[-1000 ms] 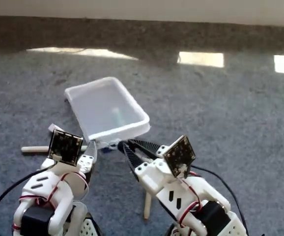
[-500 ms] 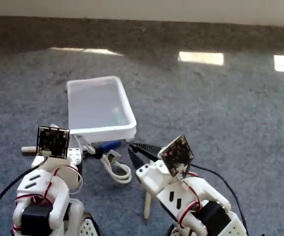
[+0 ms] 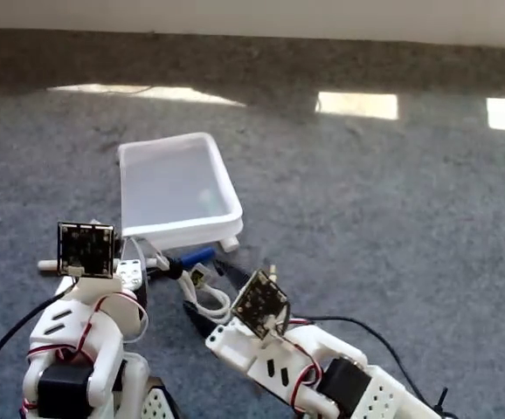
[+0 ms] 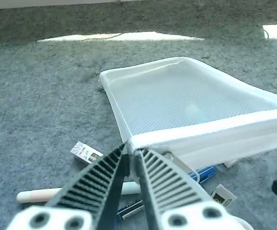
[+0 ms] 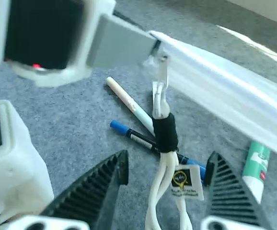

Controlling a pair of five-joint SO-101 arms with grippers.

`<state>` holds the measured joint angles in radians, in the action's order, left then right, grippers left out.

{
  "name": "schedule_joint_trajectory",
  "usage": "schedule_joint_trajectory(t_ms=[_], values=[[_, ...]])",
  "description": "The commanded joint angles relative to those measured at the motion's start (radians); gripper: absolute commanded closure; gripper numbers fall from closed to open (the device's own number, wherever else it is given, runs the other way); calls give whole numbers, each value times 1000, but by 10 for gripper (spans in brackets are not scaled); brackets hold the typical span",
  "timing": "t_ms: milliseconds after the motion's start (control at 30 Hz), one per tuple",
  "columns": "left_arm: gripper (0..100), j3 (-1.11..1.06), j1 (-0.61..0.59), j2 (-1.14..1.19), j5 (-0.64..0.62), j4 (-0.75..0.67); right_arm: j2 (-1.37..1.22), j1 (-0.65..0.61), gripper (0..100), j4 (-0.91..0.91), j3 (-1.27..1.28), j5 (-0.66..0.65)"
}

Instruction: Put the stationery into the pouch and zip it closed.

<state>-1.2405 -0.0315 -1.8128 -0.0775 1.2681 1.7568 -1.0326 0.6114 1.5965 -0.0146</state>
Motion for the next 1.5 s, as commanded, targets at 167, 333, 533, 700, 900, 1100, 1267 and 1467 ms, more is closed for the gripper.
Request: schedule_joint_trajectory(t_ms=[167,333,533,700,900,1100,1267,1467], values=[[995,44,-12,-12,-9,-28,-7,-24,776,-177,2,8],[995,44,-12,-12,-9,-28,-239,-24,776,-254,-10,12],[995,44,-12,-12,-9,-26,-644,-24,776,-321,-217,14],[995,44,-16,-12,-9,-26,-762,-24,776,-321,-326,14],[995,45,-18,-12,-9,-21,-773,-19,776,-427,-344,9],[995,45,-18,-12,-9,-21,-848,-5,834,-472,-349,8],[995,45,-18,-12,-9,-21,-997,22,837,-507,-360,8],[995,45,-18,-12,-9,-21,-1007,27,839,-605,-355,11]])
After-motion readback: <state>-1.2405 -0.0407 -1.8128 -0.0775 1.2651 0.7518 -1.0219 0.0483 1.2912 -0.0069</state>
